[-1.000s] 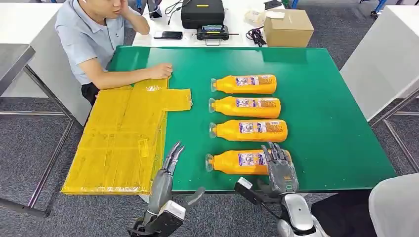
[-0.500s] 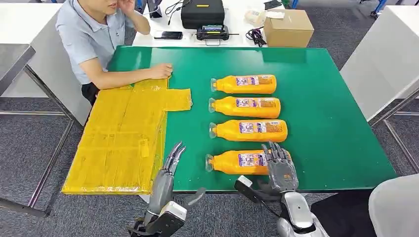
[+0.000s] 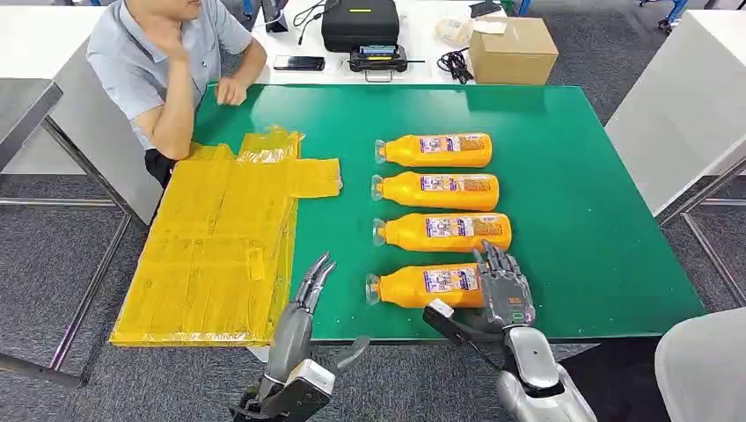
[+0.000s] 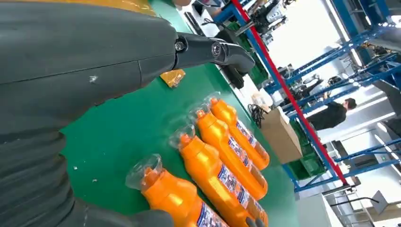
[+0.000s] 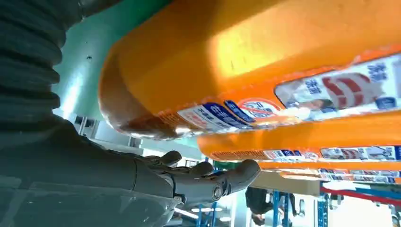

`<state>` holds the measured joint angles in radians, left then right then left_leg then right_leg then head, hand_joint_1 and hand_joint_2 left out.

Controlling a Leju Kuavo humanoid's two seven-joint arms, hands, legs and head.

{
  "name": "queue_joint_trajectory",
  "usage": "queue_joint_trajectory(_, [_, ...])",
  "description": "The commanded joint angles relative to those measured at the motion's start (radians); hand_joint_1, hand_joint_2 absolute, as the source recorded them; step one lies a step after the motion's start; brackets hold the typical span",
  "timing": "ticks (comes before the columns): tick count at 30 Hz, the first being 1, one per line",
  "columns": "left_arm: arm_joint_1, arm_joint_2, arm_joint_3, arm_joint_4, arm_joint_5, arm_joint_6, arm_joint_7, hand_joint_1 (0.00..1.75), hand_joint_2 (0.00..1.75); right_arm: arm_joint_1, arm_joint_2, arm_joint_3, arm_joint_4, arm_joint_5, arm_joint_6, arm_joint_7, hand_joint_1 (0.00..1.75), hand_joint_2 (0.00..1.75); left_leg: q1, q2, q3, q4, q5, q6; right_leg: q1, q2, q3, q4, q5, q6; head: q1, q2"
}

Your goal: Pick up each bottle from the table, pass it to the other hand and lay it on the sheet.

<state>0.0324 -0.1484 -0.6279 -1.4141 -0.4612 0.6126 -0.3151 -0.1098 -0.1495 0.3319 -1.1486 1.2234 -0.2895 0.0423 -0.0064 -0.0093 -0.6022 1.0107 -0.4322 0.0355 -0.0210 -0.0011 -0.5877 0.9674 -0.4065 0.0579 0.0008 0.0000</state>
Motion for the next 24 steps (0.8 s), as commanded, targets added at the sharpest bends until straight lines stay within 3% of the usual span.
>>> queue_joint_trajectory(1, [-0.018, 0.011, -0.033, 0.038, 0.004, -0.016, 0.000, 0.00, 1.75, -0.018, -0.016, -0.033, 0.152, -0.111, 0.097, -0.049, 1.75, 1.75, 0.001, -0.001, 0.004, -0.001, 0.000, -0.002, 0.001, -0.002, 0.005, -0.002, -0.001, -0.002, 0.000, 0.000])
queue_joint_trajectory(18, [-0.023, 0.008, -0.034, 0.046, 0.010, -0.023, -0.011, 0.00, 1.75, -0.007, -0.023, -0.044, 0.168, -0.170, 0.111, -0.081, 1.75, 1.75, 0.001, -0.003, 0.007, -0.001, 0.000, -0.001, 0.001, -0.003, 0.007, -0.002, -0.001, -0.002, 0.000, 0.000])
queue_joint_trajectory(24, [-0.021, -0.004, -0.017, 0.053, 0.054, -0.005, -0.060, 0.00, 1.75, 0.058, -0.044, -0.072, 0.157, -0.361, 0.130, -0.225, 1.75, 1.75, 0.002, -0.004, 0.010, -0.002, 0.000, -0.002, 0.002, -0.005, 0.009, -0.004, -0.001, -0.002, 0.000, 0.000])
